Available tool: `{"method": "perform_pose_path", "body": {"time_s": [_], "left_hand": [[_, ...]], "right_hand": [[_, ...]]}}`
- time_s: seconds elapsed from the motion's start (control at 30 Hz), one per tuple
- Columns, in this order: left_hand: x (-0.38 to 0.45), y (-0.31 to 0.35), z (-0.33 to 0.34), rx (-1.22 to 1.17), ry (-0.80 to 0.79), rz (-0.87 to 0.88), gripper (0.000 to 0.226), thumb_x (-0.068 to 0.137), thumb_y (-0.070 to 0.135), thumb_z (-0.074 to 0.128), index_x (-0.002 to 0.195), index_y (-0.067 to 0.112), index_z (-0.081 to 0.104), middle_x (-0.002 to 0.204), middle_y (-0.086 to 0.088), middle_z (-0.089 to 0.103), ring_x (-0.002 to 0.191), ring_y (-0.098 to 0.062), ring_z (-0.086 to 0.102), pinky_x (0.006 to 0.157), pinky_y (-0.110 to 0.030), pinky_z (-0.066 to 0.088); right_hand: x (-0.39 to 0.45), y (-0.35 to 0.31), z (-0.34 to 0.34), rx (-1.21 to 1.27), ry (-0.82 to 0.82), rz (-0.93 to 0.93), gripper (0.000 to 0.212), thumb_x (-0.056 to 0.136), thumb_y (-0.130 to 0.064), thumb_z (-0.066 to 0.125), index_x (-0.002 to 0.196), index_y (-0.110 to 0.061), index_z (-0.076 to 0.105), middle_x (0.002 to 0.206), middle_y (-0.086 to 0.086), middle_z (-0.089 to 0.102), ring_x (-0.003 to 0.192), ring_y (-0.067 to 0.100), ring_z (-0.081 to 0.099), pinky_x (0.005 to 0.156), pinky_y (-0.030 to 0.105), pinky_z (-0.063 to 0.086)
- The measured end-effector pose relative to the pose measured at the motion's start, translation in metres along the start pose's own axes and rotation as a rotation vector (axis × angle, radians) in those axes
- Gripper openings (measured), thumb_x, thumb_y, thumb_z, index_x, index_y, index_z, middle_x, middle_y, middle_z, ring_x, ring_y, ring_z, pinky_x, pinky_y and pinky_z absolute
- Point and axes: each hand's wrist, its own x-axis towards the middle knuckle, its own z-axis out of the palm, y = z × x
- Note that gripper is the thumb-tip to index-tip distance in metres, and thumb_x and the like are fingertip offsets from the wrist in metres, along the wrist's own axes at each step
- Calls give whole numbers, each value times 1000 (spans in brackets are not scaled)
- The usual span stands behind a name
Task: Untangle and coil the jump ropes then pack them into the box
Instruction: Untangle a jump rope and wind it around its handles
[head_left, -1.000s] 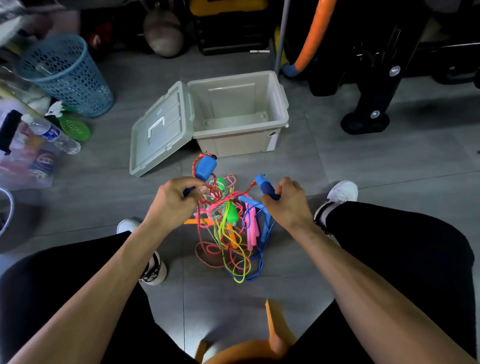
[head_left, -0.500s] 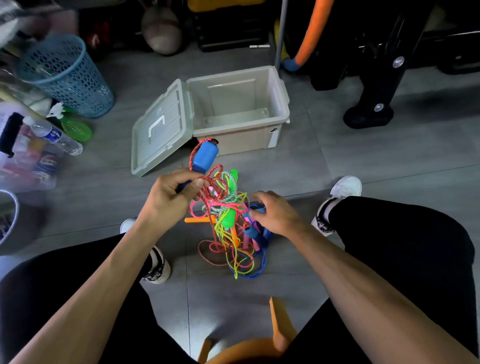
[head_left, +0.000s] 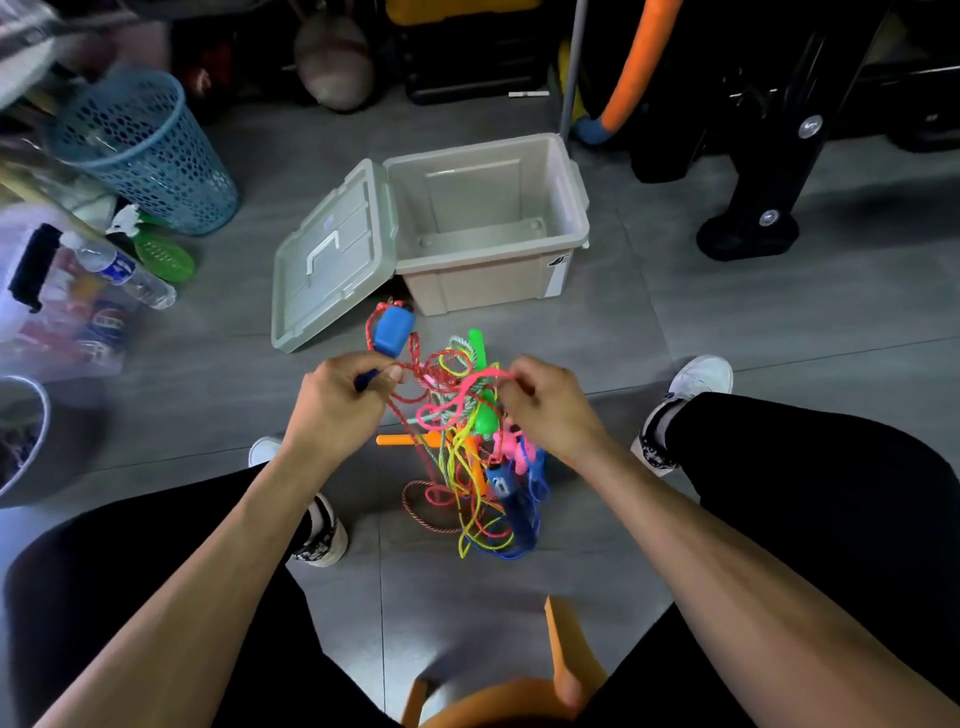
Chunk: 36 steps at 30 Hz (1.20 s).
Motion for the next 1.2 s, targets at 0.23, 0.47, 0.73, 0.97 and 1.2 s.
{"method": "perform_pose_path", "body": {"time_s": [0.23, 0.47, 0.73, 0.97, 1.2], "left_hand": [[11, -10, 18, 218, -104, -89, 16, 89, 24, 59, 82, 33, 70, 81, -1, 62, 75, -27, 60, 72, -31, 51], [0, 21, 12, 20, -103, 277, 11, 91, 15, 64, 85, 16, 72, 79, 6, 61, 70, -15, 54, 67, -29, 43], [-17, 33, -4, -225, -147, 411, 10, 90, 15, 64, 87, 19, 72, 89, 10, 63, 81, -8, 58, 71, -24, 46], [0, 16, -11, -262, 81, 84, 25, 93, 16, 61, 77, 33, 71, 67, 3, 61, 60, -15, 54, 58, -40, 52], [4, 19, -9, -241, -67, 41, 29, 94, 17, 60, 77, 38, 70, 66, 5, 63, 57, -10, 53, 53, -31, 48]], "right_hand": [[0, -3, -48, -63, 337, 79, 31, 85, -19, 58, 57, -14, 46, 50, -3, 41, 55, 14, 39, 54, 28, 29], [-5, 33, -29, -553, -185, 304, 20, 87, -33, 60, 94, -14, 61, 108, 12, 66, 106, 32, 61, 78, 31, 45], [-7, -7, 3, -172, -217, 20, 67, 78, -53, 72, 135, -25, 51, 127, -5, 50, 114, 10, 51, 95, 28, 43], [3, 5, -8, -127, 13, 93, 28, 89, -26, 63, 66, -20, 49, 66, 3, 59, 66, 19, 62, 65, 40, 52], [3, 8, -14, -63, -15, 246, 22, 86, -14, 61, 66, -11, 51, 52, -8, 60, 48, 0, 54, 54, 20, 44]]}}
